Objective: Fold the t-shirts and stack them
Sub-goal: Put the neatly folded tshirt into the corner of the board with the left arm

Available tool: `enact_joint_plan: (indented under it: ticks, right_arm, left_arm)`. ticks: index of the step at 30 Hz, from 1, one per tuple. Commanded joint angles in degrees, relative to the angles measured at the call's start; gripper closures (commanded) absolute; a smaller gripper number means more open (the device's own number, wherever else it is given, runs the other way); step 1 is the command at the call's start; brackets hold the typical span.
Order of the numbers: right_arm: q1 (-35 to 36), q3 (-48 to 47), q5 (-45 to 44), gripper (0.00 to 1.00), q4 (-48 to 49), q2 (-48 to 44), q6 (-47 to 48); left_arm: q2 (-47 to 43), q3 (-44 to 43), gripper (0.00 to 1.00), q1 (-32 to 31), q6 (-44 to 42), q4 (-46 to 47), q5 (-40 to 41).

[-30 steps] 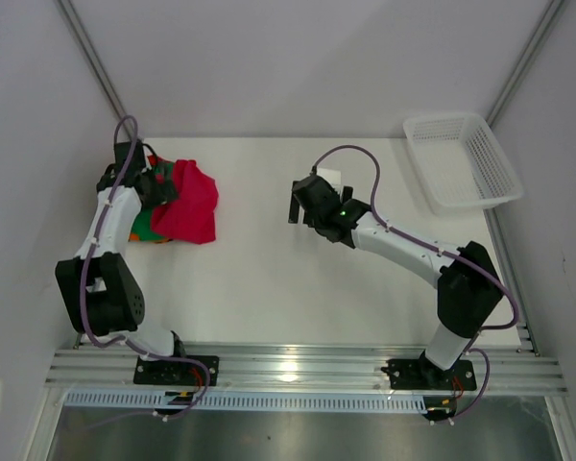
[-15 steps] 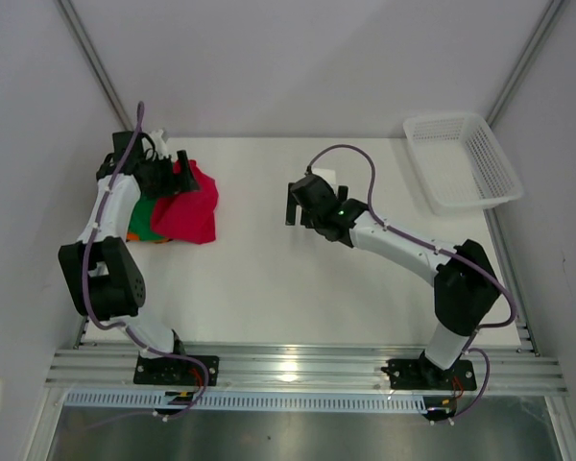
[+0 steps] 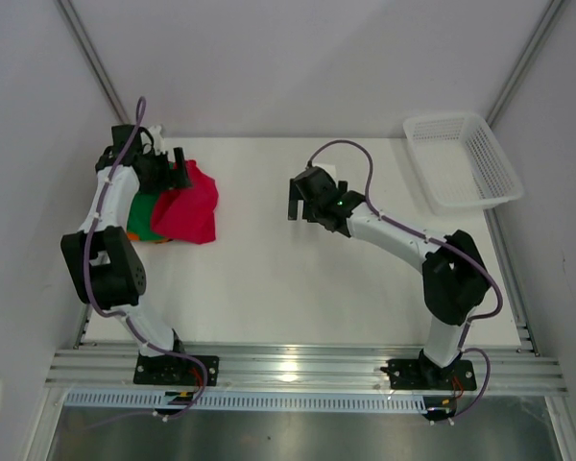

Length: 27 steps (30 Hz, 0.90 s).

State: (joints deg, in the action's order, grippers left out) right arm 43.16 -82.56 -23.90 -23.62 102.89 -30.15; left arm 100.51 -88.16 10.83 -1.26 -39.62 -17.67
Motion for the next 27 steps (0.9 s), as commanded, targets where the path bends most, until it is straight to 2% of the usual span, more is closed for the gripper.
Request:
enact_joint_plan:
  ticks: [1, 5, 13, 27]
  right_arm:
    - [0.09, -2.95, 1.49, 0.01, 1.20, 1.43, 1.59]
    - [-0.18, -2.95, 2.37, 0.01, 1.20, 3.01, 0.89]
    - [-0.27, -6.64, 3.33, 0.01, 0.33, 6.00, 1.23]
    - [-0.35, -11.92, 5.79, 0.01, -0.03, 10.66, 0.45]
  left_arm:
    - [0.92, -2.98, 0.05, 0.60, -1.64, 0.15, 7.73]
    - [1.35, -2.98, 0.05, 1.12, -1.73, 1.21, 11.08]
    - [4.61, -3.33, 0.05, 2.53, -1.20, 1.65, 11.61]
    - [5.92, -6.14, 0.06, 2.53, 0.11, 4.90, 3.00]
